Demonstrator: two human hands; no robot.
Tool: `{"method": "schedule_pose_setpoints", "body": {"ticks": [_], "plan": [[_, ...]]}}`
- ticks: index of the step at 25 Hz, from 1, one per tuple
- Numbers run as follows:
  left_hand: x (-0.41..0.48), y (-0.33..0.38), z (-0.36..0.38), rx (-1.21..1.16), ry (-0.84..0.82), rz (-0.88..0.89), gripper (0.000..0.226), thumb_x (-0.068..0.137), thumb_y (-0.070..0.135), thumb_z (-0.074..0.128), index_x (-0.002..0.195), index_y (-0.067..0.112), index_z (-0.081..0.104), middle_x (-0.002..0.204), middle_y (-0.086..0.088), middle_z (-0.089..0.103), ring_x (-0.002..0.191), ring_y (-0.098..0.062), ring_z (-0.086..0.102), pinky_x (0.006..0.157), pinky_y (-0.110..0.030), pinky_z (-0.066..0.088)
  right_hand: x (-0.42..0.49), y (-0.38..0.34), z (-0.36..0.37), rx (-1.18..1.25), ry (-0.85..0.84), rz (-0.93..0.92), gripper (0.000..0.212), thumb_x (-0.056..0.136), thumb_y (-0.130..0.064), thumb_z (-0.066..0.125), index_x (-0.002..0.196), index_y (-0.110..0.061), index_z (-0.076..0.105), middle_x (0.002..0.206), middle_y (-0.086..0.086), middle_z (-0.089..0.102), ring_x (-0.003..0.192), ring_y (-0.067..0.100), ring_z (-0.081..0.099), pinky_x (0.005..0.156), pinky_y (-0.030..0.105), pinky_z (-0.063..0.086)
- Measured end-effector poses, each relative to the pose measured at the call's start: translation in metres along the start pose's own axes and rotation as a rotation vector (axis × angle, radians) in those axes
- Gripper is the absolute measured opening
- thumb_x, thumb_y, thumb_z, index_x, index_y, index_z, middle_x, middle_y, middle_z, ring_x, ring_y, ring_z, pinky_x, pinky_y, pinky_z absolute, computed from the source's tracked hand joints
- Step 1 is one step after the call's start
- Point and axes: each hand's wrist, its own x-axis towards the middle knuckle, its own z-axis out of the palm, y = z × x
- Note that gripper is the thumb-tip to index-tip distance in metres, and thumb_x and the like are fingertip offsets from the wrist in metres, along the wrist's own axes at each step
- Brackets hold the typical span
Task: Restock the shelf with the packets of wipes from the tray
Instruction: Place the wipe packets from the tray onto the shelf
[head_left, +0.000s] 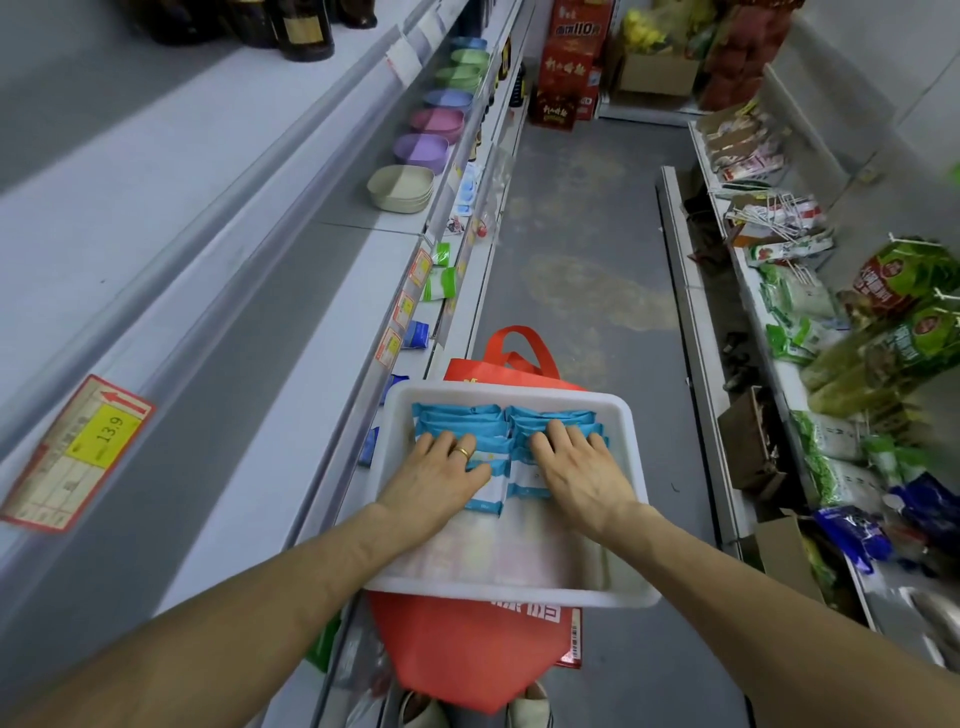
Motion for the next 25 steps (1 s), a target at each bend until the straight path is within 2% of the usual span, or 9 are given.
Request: {"method": "schedule_pose_setpoints", "body": {"ticks": [3, 5, 7, 10, 12, 14, 17, 21, 25], "plan": [[-0.003, -0.002, -0.006, 0.015, -0.064, 0.035, 0.025, 0.070, 0.007, 0.078, 0.087, 0.019, 0.063, 0.104, -0.011, 0.057, 0.088, -0.030, 0.052, 0.072, -0.042, 0.045, -0.006, 0.005, -0.001, 0.052, 0.002, -0.035, 0.025, 0.086, -0.005, 0.055, 0.104, -0.017, 0.044, 0.096, 0.006, 0.050, 0.077, 0.027, 0.052, 0.072, 0.043, 0.046], [-0.007, -0.007, -0.006, 0.023, -0.092, 0.082, 0.023, 0.068, 0.012, 0.082, 0.081, 0.023, 0.067, 0.091, -0.006, 0.061, 0.086, -0.028, 0.053, 0.071, -0.041, 0.047, -0.012, 0.010, 0.003, 0.067, -0.012, -0.085, 0.024, 0.093, -0.011, 0.056, 0.111, -0.020, 0.045, 0.103, 0.004, 0.051, 0.086, 0.026, 0.051, 0.082, 0.043, 0.046], [-0.013, -0.009, -0.006, 0.001, -0.119, 0.112, 0.022, 0.069, 0.015, 0.083, 0.081, 0.026, 0.067, 0.086, -0.002, 0.060, 0.085, -0.026, 0.053, 0.073, -0.041, 0.048, -0.017, 0.014, 0.005, 0.068, -0.033, -0.123, 0.027, 0.093, -0.018, 0.063, 0.116, -0.023, 0.051, 0.107, 0.004, 0.051, 0.095, 0.026, 0.052, 0.086, 0.045, 0.046], [-0.020, -0.005, -0.015, -0.052, -0.181, 0.088, 0.017, 0.083, 0.011, 0.070, 0.094, 0.022, 0.062, 0.104, -0.006, 0.057, 0.088, -0.030, 0.059, 0.072, -0.043, 0.053, -0.019, 0.016, 0.005, 0.068, -0.074, -0.173, 0.027, 0.086, -0.021, 0.074, 0.111, -0.023, 0.063, 0.106, 0.003, 0.056, 0.096, 0.026, 0.053, 0.077, 0.043, 0.051], [-0.022, -0.005, -0.028, -0.092, -0.221, 0.066, 0.016, 0.090, 0.009, 0.061, 0.102, 0.021, 0.060, 0.114, -0.006, 0.054, 0.092, -0.031, 0.061, 0.069, -0.043, 0.054, -0.015, 0.018, -0.001, 0.089, -0.107, -0.190, 0.023, 0.087, -0.016, 0.068, 0.107, -0.025, 0.062, 0.109, -0.001, 0.056, 0.098, 0.023, 0.051, 0.078, 0.041, 0.052], [-0.022, -0.007, -0.047, -0.157, -0.209, 0.016, 0.022, 0.093, 0.010, 0.059, 0.109, 0.025, 0.062, 0.115, -0.001, 0.054, 0.096, -0.027, 0.060, 0.067, -0.039, 0.050, -0.004, 0.024, -0.013, 0.138, -0.118, -0.222, 0.029, 0.084, -0.008, 0.059, 0.107, -0.026, 0.061, 0.113, -0.005, 0.056, 0.102, 0.022, 0.049, 0.081, 0.039, 0.049], [-0.019, -0.019, -0.086, -0.272, -0.163, -0.113, 0.024, 0.099, 0.016, 0.056, 0.114, 0.032, 0.065, 0.114, 0.006, 0.057, 0.102, -0.018, 0.059, 0.071, -0.032, 0.041, 0.022, 0.031, -0.045, 0.172, -0.087, -0.344, 0.034, 0.079, -0.008, 0.058, 0.105, -0.029, 0.065, 0.114, -0.008, 0.059, 0.106, 0.022, 0.053, 0.081, 0.039, 0.048], [-0.026, -0.048, -0.156, -0.303, -0.105, -0.262, 0.025, 0.099, 0.021, 0.054, 0.115, 0.036, 0.067, 0.119, 0.005, 0.060, 0.107, -0.020, 0.060, 0.086, -0.039, 0.051, 0.064, 0.040, -0.106, 0.191, -0.016, -0.496, 0.045, 0.068, -0.002, 0.055, 0.101, -0.029, 0.072, 0.109, -0.007, 0.065, 0.103, 0.023, 0.056, 0.081, 0.039, 0.051], [-0.053, -0.069, -0.240, -0.279, -0.027, -0.377, 0.025, 0.097, 0.016, 0.060, 0.112, 0.032, 0.072, 0.109, 0.002, 0.061, 0.103, -0.020, 0.060, 0.088, -0.039, 0.049, 0.104, 0.035, -0.183, 0.263, 0.102, -0.576, 0.040, 0.066, -0.003, 0.056, 0.090, -0.029, 0.074, 0.100, -0.010, 0.066, 0.100, 0.020, 0.060, 0.084, 0.036, 0.052]]}}
